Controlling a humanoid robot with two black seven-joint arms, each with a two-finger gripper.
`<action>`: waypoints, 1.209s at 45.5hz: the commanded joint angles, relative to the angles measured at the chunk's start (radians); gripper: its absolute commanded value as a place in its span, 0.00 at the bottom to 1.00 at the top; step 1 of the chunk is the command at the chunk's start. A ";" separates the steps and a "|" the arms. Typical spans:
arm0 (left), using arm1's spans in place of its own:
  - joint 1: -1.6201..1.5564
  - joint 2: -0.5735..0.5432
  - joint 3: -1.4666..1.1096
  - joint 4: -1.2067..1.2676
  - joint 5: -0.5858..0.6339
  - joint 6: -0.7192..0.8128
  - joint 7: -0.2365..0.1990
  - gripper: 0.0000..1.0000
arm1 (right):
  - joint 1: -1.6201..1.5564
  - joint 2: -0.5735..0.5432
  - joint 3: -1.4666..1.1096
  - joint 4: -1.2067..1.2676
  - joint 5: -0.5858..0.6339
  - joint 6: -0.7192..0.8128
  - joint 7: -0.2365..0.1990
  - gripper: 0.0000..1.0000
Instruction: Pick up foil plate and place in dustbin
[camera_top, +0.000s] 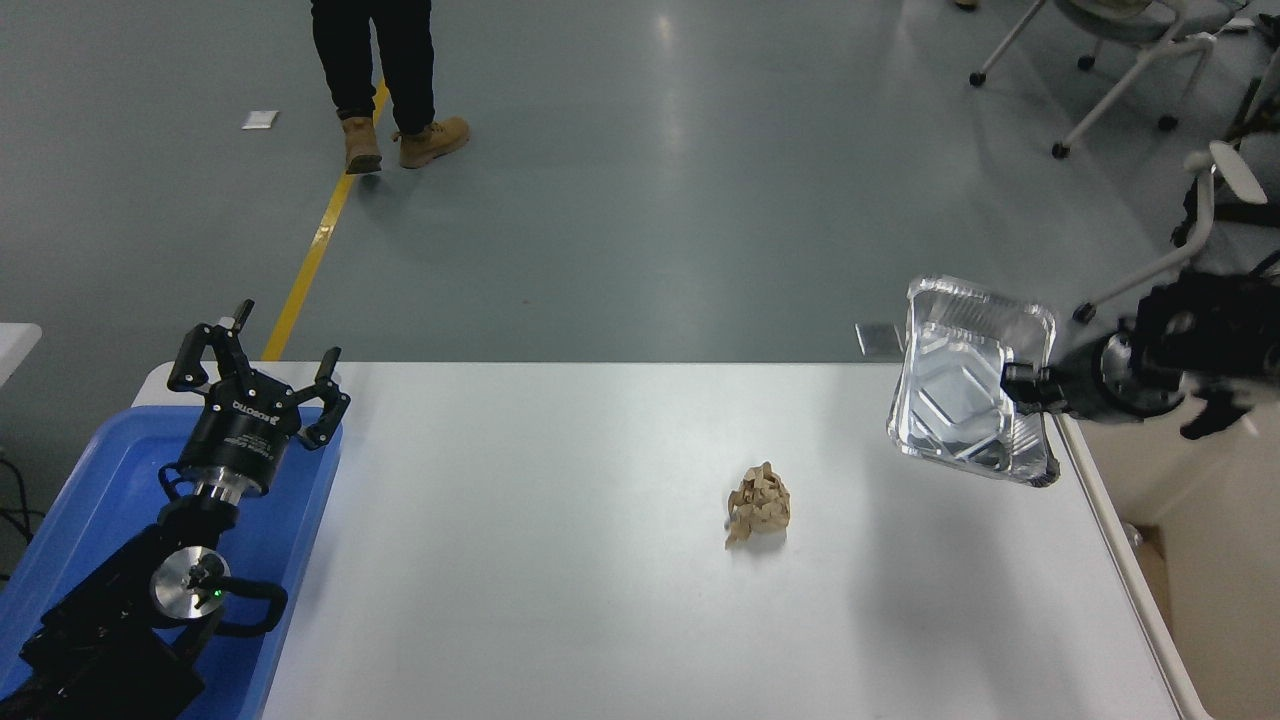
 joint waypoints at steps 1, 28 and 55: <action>0.000 0.000 0.000 0.000 0.000 0.000 0.000 0.98 | 0.263 -0.106 -0.038 0.111 -0.008 0.098 0.001 0.00; 0.000 0.000 0.000 0.002 0.000 0.001 -0.002 0.98 | 0.502 -0.208 -0.055 0.137 -0.016 0.238 0.001 0.00; 0.000 0.000 0.000 0.000 0.000 0.002 0.000 0.98 | -0.079 -0.197 0.086 -0.554 0.067 0.195 -0.005 0.00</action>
